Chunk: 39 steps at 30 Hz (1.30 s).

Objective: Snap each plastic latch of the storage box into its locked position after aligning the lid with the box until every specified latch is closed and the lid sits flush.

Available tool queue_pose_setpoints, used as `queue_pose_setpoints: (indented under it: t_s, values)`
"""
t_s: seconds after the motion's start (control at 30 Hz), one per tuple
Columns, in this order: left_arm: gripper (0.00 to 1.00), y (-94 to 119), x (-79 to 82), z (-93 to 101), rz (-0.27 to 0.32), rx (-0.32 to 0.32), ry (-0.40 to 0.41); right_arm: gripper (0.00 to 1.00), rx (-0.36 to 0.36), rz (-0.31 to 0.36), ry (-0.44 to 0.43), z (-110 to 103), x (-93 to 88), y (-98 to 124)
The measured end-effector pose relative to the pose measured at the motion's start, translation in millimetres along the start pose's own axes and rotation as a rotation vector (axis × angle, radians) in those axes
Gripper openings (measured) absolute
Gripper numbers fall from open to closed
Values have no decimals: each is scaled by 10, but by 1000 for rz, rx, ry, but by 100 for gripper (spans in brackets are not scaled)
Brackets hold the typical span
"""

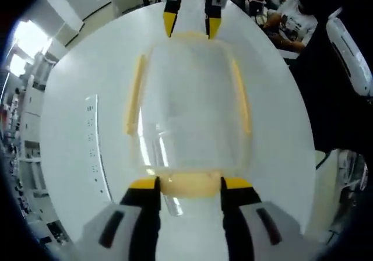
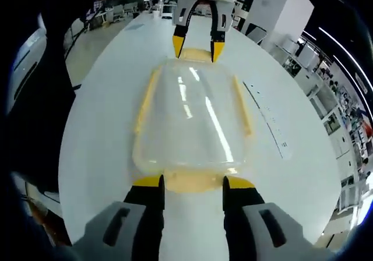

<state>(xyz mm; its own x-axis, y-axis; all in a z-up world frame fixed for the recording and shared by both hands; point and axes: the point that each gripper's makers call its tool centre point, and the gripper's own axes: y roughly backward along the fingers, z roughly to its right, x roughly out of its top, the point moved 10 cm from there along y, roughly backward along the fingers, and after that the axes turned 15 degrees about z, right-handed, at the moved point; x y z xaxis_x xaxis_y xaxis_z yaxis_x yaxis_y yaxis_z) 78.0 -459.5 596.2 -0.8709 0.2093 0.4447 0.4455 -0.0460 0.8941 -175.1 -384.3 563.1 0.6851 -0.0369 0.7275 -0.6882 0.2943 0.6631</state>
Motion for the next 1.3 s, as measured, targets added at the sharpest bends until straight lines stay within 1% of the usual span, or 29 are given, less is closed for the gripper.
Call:
queue_pose_setpoints:
  t_s: [0.1,0.13,0.17,0.3,0.5,0.63,0.73,0.87,0.97,1.03,1.17,1.3]
  values:
    - [39,36,-131,70,-17,4,23,38,25,1,15,3,85,-124]
    - [39,42,-146,75,-17,5,26,38,31,-1,21,4,115,-165]
    - [39,70,-231,91,-16,12,39,38,37,-2,28,8,153,-219]
    - [39,145,-418,155,-11,21,76,38,65,-3,44,22,258,-368]
    - [39,224,-648,218,-12,42,107,38,89,-21,72,33,416,-588]
    - [39,284,-781,209,6,62,117,38,94,-28,88,70,495,-689]
    - [39,305,-850,204,7,68,123,38,99,-29,97,91,545,-753]
    - [39,321,-939,189,6,74,135,38,110,-47,111,137,608,-857]
    - [39,323,-992,169,-1,77,146,38,119,-75,128,185,664,-927]
    - [39,325,-1022,158,-3,80,147,38,123,-81,129,213,691,-945]
    - [39,334,-1090,130,12,78,158,38,137,-92,131,261,726,-985]
    - [39,340,-1123,77,8,80,158,38,146,-102,130,337,771,-1018]
